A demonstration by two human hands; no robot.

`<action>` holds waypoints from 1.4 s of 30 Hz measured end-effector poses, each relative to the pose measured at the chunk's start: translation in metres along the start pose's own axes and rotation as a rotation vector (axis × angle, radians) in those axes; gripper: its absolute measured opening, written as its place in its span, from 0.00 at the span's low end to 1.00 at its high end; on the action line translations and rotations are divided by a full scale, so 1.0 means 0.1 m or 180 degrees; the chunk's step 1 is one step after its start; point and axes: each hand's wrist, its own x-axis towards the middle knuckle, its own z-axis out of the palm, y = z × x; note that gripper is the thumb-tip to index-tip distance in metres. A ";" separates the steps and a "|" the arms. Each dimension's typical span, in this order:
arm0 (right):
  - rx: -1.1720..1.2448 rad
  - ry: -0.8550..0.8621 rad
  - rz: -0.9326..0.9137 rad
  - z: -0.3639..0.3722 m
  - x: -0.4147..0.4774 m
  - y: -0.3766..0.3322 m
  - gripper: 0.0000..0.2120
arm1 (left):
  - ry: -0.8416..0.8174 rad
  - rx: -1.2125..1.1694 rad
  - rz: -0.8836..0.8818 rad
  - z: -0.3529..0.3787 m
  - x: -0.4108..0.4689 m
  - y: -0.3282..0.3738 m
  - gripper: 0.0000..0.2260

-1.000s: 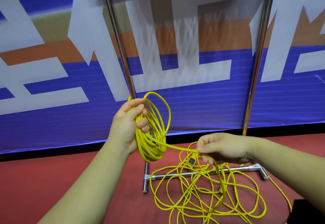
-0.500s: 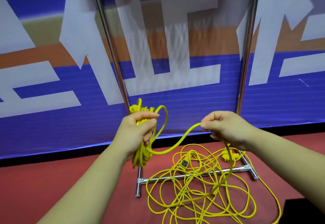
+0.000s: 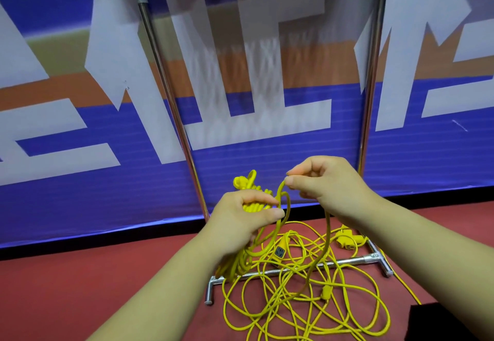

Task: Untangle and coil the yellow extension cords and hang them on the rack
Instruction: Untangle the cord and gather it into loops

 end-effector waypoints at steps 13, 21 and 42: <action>0.0221 -0.0387 -0.0181 0.05 -0.02 -0.05 0.04 | -0.0444 0.0159 0.0067 0.02 0.03 -0.12 0.04; 0.0640 -0.1148 0.0233 -0.11 0.12 0.10 0.07 | 0.0031 -0.0247 0.0281 -0.21 0.05 0.10 0.03; 0.1444 -0.0668 0.1125 -0.16 0.20 0.22 0.10 | 0.1309 -0.1187 -0.0018 -0.86 0.22 -0.37 0.10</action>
